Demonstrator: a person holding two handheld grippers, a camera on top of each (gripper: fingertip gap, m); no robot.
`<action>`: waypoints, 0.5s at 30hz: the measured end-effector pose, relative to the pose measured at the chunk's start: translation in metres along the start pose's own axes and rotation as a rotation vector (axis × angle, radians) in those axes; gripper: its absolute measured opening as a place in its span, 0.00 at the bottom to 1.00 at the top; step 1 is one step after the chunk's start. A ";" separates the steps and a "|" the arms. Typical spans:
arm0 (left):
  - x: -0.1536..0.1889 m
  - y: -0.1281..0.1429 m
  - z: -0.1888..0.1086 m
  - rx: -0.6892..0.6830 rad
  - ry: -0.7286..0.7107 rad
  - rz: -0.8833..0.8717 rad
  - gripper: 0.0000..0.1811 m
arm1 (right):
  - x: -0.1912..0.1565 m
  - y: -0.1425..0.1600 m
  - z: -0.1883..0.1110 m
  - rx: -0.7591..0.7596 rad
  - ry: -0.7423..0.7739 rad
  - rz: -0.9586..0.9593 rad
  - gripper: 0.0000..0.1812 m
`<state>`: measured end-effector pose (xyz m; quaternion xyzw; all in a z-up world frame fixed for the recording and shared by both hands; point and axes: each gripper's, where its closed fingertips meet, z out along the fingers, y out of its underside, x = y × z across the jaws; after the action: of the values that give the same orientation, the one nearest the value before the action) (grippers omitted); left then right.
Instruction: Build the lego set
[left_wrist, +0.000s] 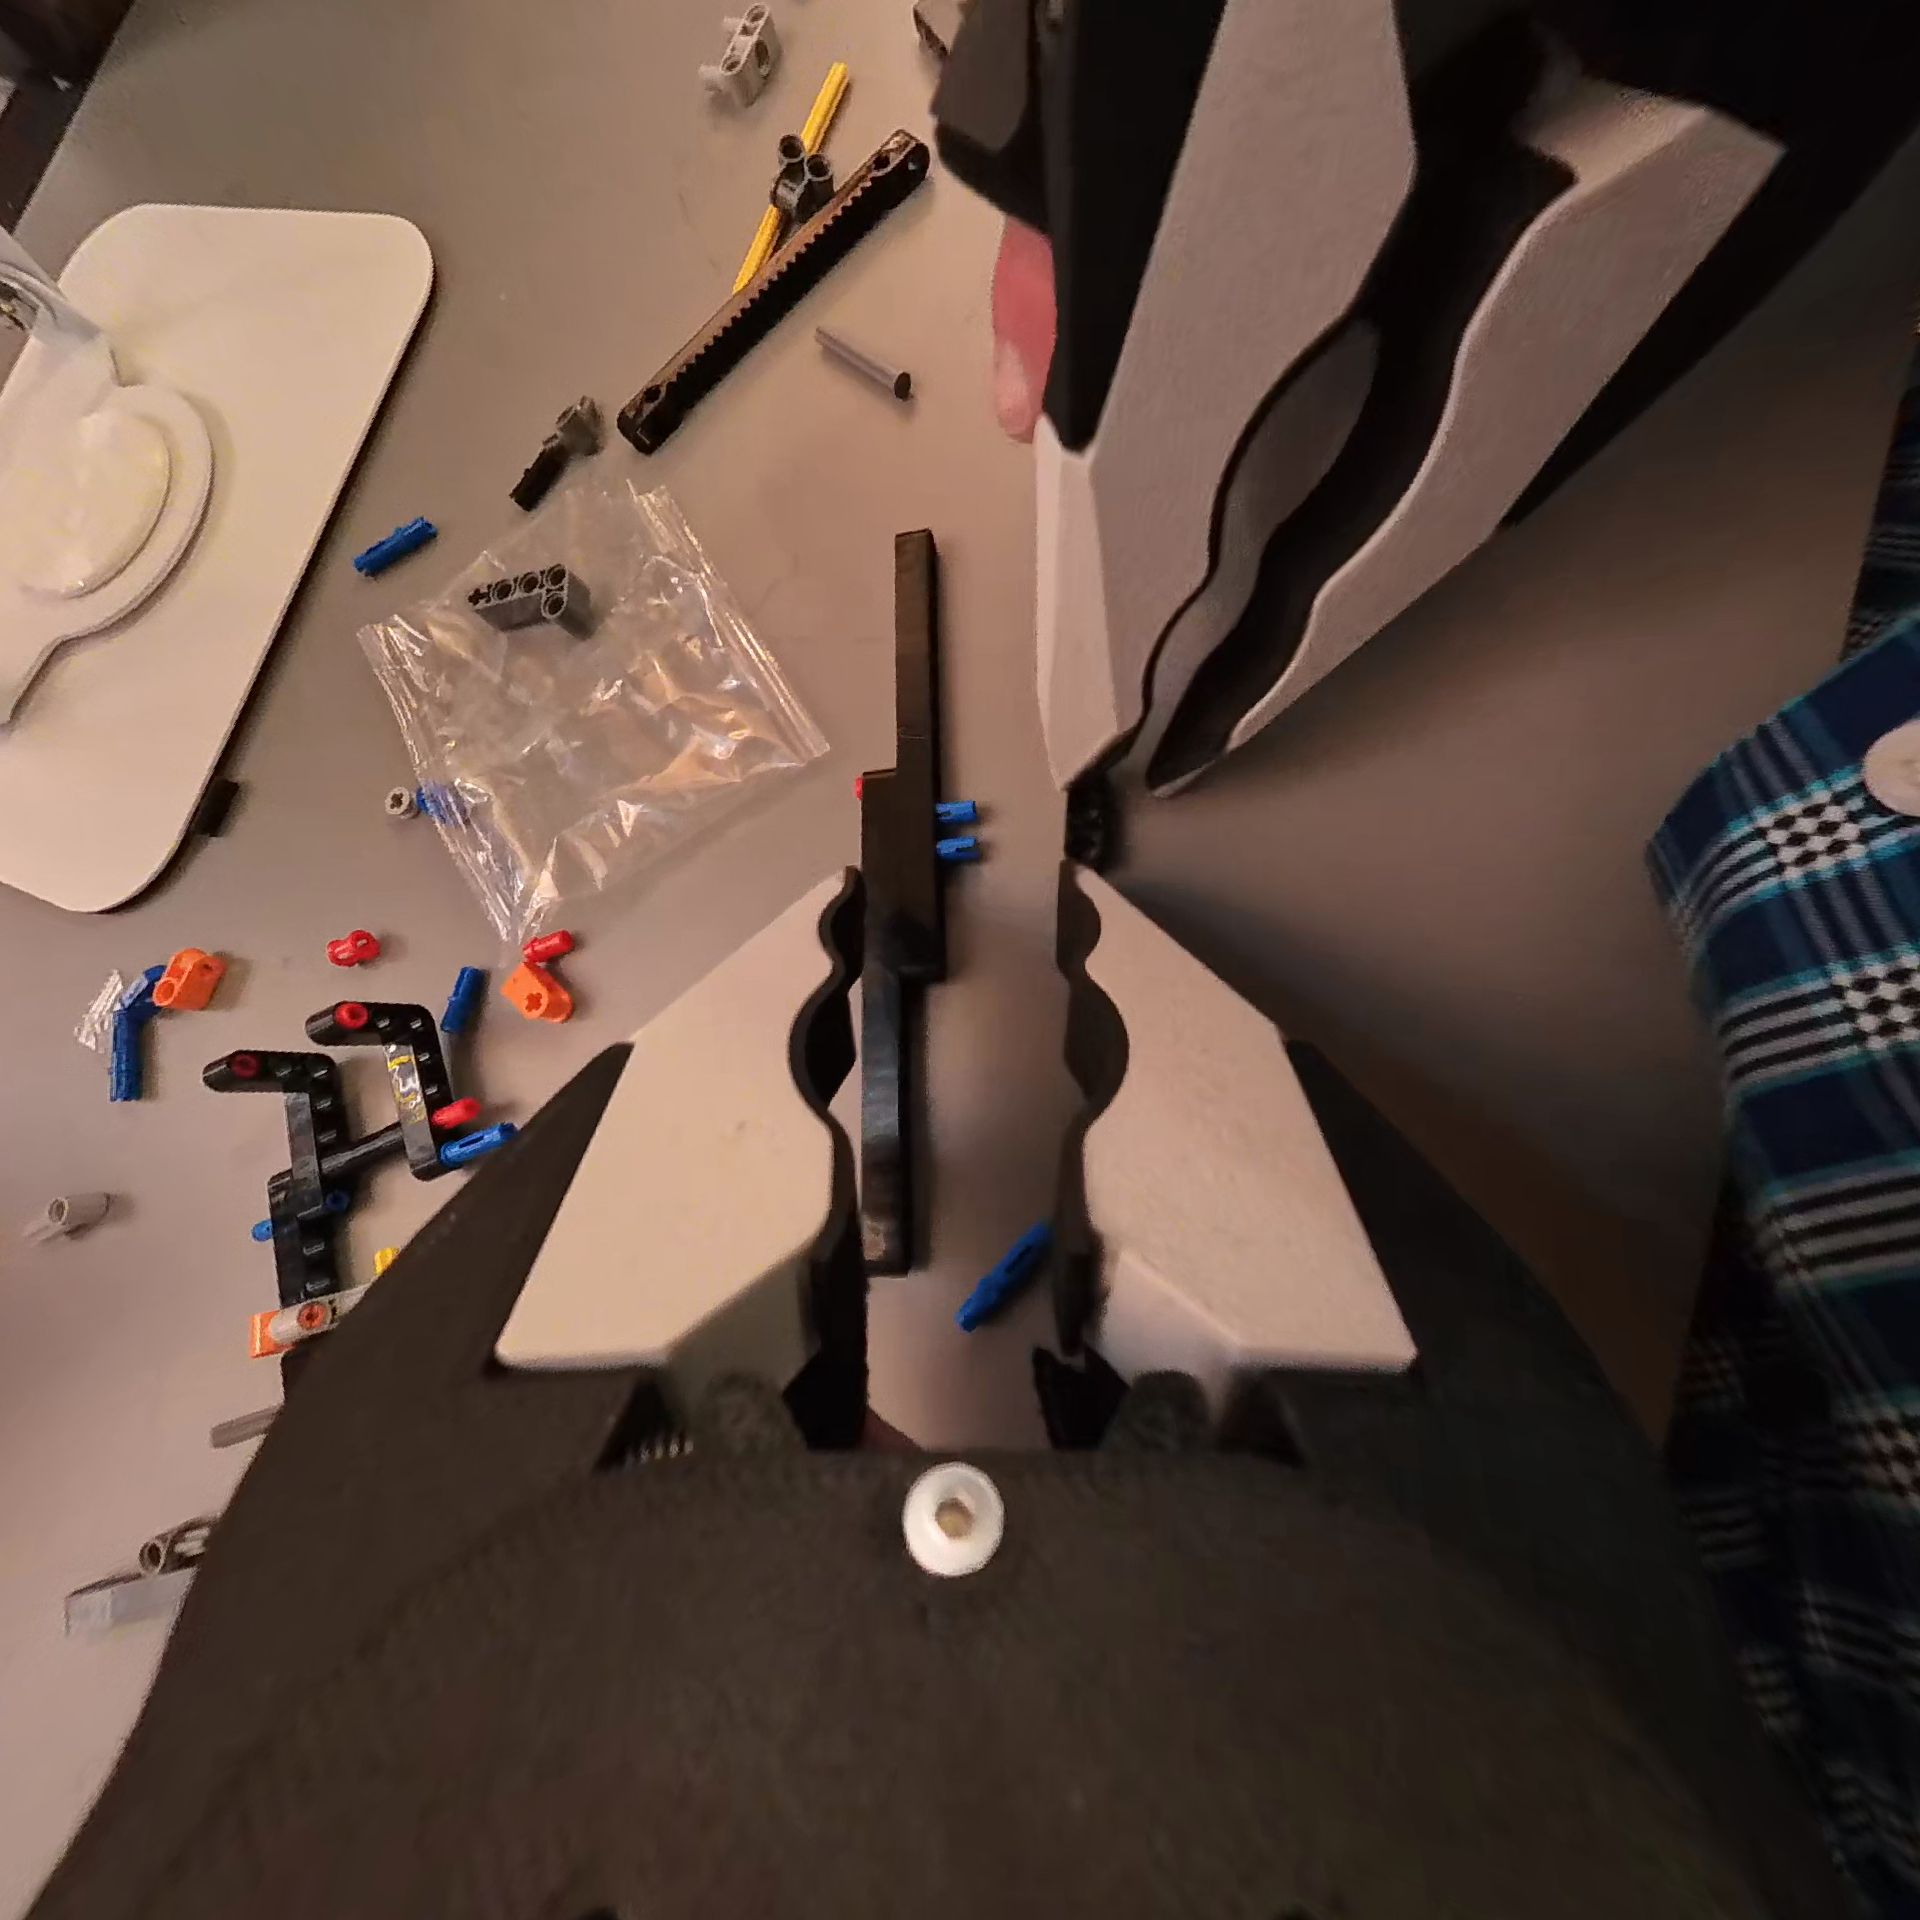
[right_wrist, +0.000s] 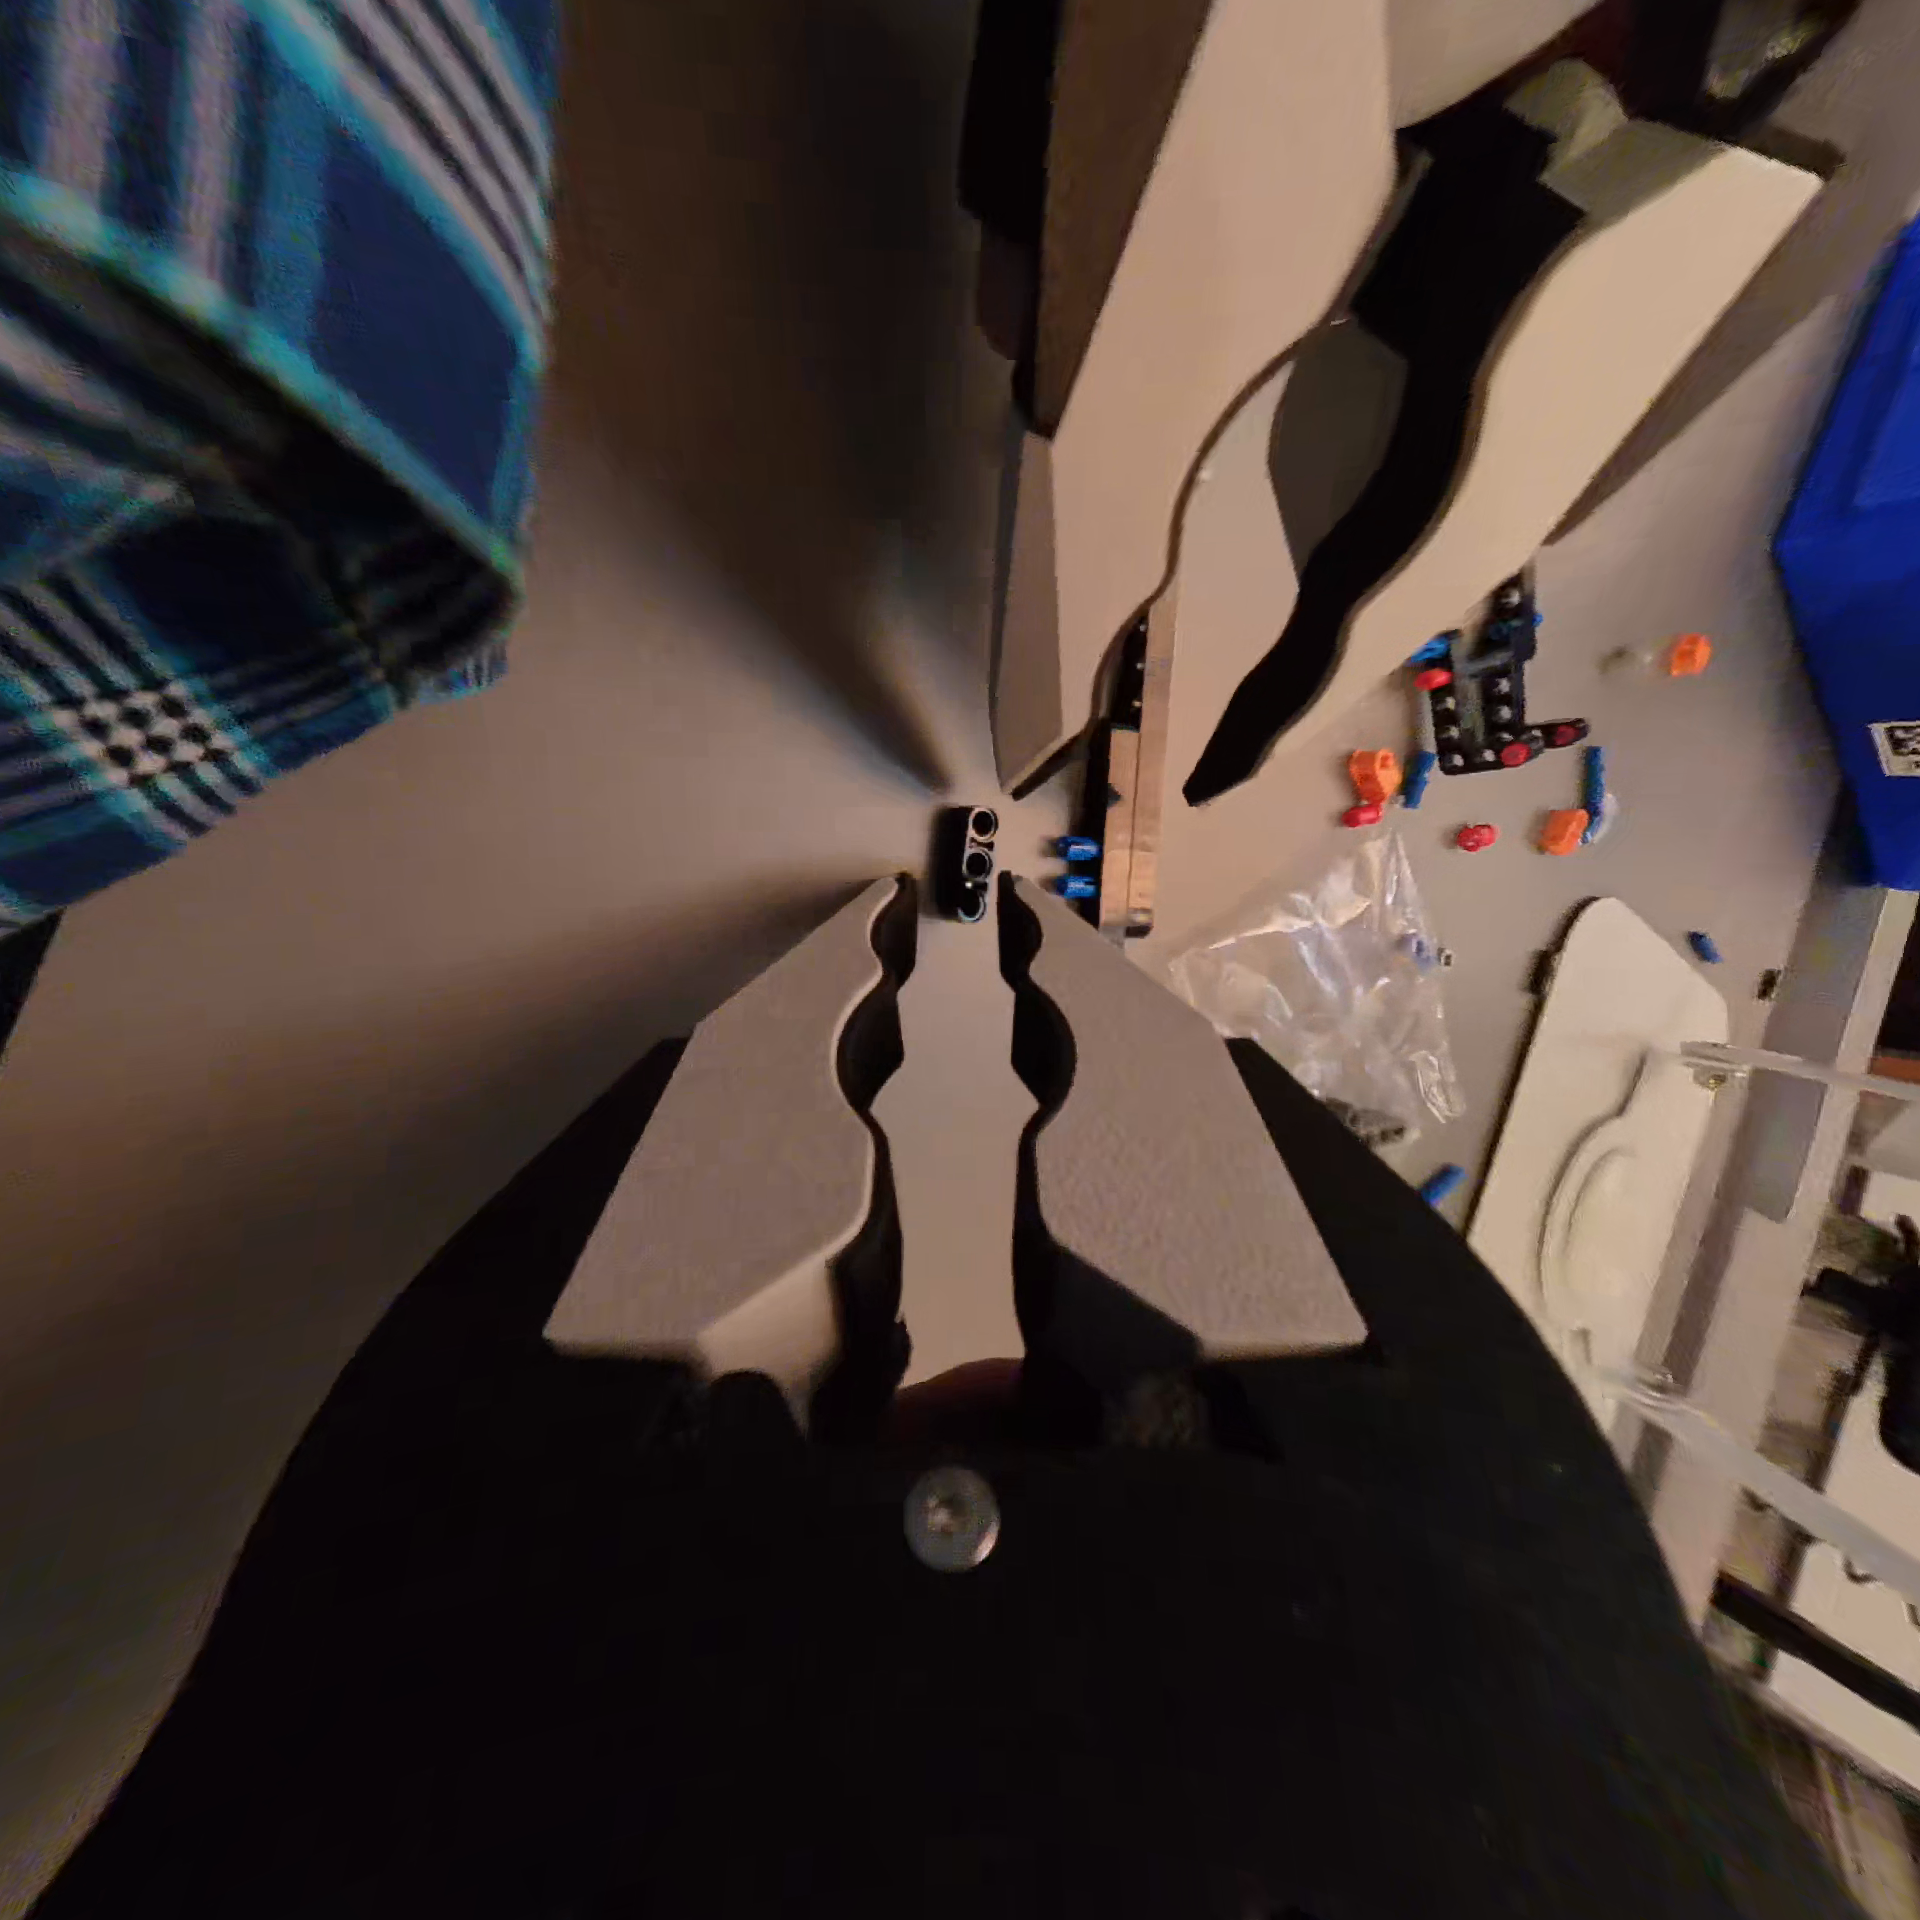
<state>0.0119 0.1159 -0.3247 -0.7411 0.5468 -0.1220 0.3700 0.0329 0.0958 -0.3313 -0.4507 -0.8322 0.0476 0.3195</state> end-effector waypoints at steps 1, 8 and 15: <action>0.001 -0.001 0.000 0.003 0.004 -0.004 0.19 | 0.001 -0.001 -0.002 0.015 -0.004 0.023 0.08; 0.004 -0.003 0.001 0.005 0.008 0.002 0.20 | 0.005 0.001 -0.005 0.099 -0.043 0.219 0.03; 0.007 -0.005 0.002 0.015 0.002 0.007 0.19 | 0.003 0.003 0.004 0.101 -0.059 0.231 0.00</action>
<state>0.0190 0.1111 -0.3240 -0.7362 0.5489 -0.1256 0.3755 0.0318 0.1009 -0.3340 -0.5254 -0.7802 0.1392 0.3097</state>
